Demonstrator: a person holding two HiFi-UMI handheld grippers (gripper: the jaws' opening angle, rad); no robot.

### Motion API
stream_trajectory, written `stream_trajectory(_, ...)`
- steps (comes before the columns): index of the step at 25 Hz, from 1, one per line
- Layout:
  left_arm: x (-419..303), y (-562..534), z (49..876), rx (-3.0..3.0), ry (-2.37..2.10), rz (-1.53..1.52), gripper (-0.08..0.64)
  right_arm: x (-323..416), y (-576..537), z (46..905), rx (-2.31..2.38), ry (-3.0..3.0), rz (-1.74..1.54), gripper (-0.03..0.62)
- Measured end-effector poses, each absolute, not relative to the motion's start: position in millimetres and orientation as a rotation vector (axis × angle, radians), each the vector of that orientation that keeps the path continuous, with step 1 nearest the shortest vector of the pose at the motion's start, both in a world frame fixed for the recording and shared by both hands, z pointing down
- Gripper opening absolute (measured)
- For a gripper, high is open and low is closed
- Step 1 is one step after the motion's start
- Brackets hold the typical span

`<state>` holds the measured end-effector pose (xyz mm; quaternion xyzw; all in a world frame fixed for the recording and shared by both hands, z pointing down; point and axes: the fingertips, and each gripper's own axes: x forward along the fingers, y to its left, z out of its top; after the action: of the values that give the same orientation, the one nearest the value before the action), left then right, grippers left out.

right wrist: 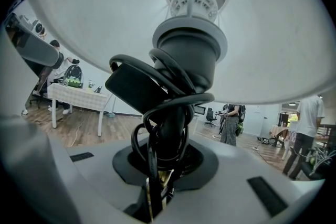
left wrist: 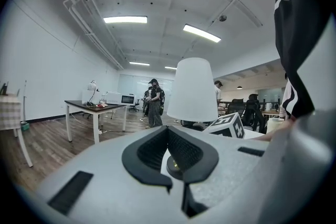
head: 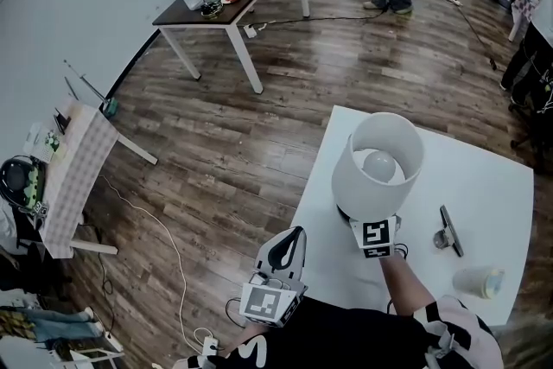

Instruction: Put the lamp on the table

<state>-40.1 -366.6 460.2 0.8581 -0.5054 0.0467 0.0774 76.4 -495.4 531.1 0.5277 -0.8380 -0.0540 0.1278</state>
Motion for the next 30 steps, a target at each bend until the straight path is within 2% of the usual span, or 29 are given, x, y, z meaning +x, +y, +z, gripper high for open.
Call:
stream_trajectory(6, -35, -362, 458, 2.594, -1.506, 0.144, 0.005, 81, -492, 537, 1.547, -2.425, -0.09, 0.075)
stream_trajectory(10, -30, -366, 457, 2.623, -1.48, 0.134, 0.005, 86, -482, 541, 1.558, -2.422, 0.011, 0.119)
stream_trajectory(16, -13, -376, 452, 2.691, -1.385, 0.114, 0.005, 95, -457, 543, 1.573, -2.397, 0.098, 0.144)
stream_trajectory(23, 17, -377, 448, 2.754, -1.263, 0.139, 0.005, 139, -410, 528, 1.649, -2.332, 0.165, 0.146)
stream_trajectory(30, 28, -386, 428, 2.753, -1.243, 0.099, 0.005, 189, -380, 474, 1.774, -2.344, 0.21, 0.146)
